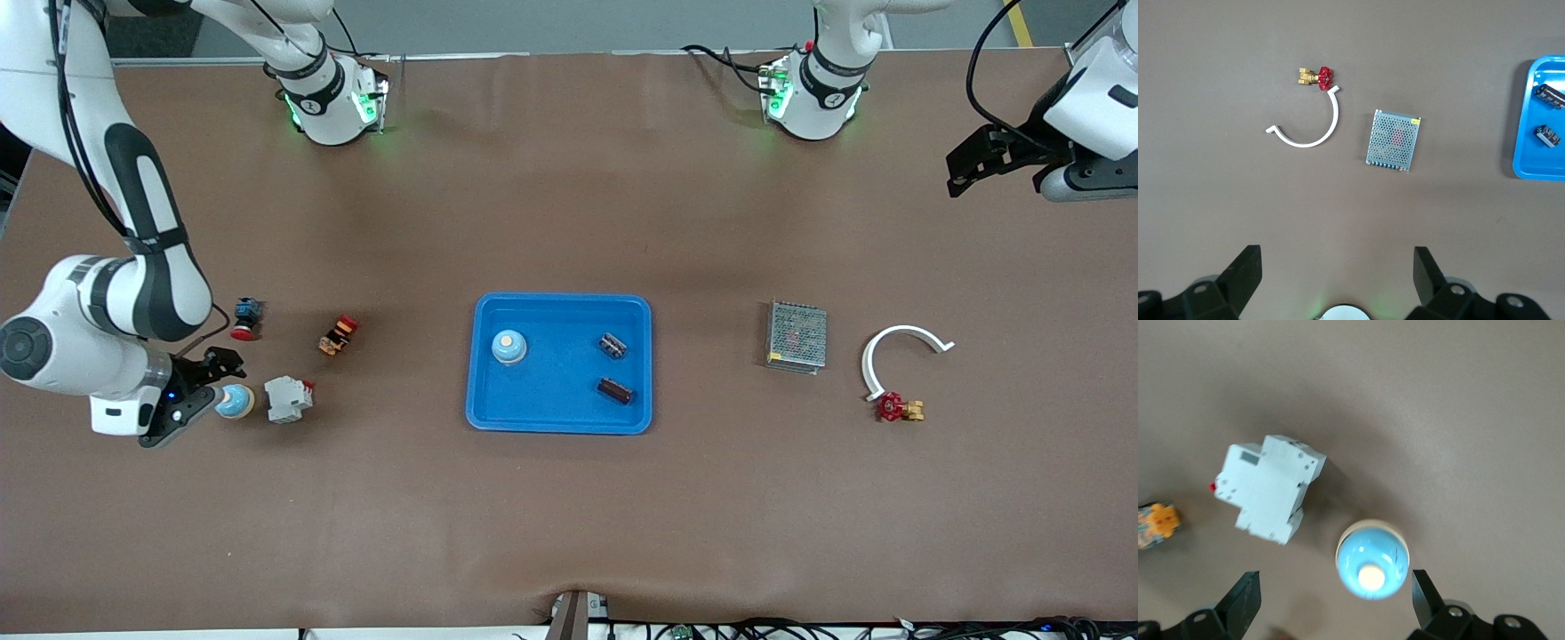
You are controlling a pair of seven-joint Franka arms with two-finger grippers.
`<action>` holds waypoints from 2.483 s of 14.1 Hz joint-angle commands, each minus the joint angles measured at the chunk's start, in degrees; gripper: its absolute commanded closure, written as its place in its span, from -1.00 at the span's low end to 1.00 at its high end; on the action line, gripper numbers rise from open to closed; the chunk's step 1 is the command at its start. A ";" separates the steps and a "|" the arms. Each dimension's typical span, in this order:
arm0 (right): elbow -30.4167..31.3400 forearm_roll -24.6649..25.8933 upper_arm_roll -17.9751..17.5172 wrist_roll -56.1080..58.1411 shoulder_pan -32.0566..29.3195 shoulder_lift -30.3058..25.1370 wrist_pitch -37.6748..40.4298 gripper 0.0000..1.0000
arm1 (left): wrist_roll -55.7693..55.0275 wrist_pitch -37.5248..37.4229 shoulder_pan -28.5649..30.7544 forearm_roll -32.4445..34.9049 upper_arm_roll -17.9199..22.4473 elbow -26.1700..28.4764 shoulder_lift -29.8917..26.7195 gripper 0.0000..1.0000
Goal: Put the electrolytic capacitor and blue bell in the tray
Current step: 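Lower the right gripper and grasp the second bell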
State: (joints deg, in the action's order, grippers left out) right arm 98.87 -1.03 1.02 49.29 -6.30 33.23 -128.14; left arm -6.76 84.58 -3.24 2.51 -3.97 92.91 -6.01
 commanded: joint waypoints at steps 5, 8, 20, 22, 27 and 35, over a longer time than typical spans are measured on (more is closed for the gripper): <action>-3.33 0.77 -0.76 7.90 -1.25 3.86 -1.06 -1.00 | 3.68 0.93 -0.01 -0.93 0.98 0.35 -0.40 -1.00; -3.07 0.59 -0.76 11.25 -2.48 4.21 -1.06 -1.00 | 3.59 0.84 -0.10 -0.84 1.07 0.26 -0.05 -1.00; 1.32 0.42 -0.76 13.64 -3.10 4.56 -7.21 -1.00 | 2.27 1.37 -0.19 -0.40 0.98 -0.62 1.09 -1.00; 1.41 0.42 -0.84 13.64 -3.19 4.56 -7.30 -1.00 | 2.28 1.37 -0.19 -0.05 1.07 -0.88 1.09 -1.00; 2.91 0.42 -0.84 13.81 -3.62 5.00 -9.85 -1.00 | 3.24 1.20 1.13 0.04 1.60 -3.87 1.53 -1.00; 2.91 0.16 -0.84 13.72 -4.16 5.53 -10.64 -1.00 | 3.24 0.93 1.48 -0.75 1.42 -3.96 1.44 -1.00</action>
State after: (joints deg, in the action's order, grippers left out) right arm 101.73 -1.03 1.09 62.40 -9.50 38.49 -138.04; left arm -4.44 86.24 -2.09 2.51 -2.61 90.15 -5.10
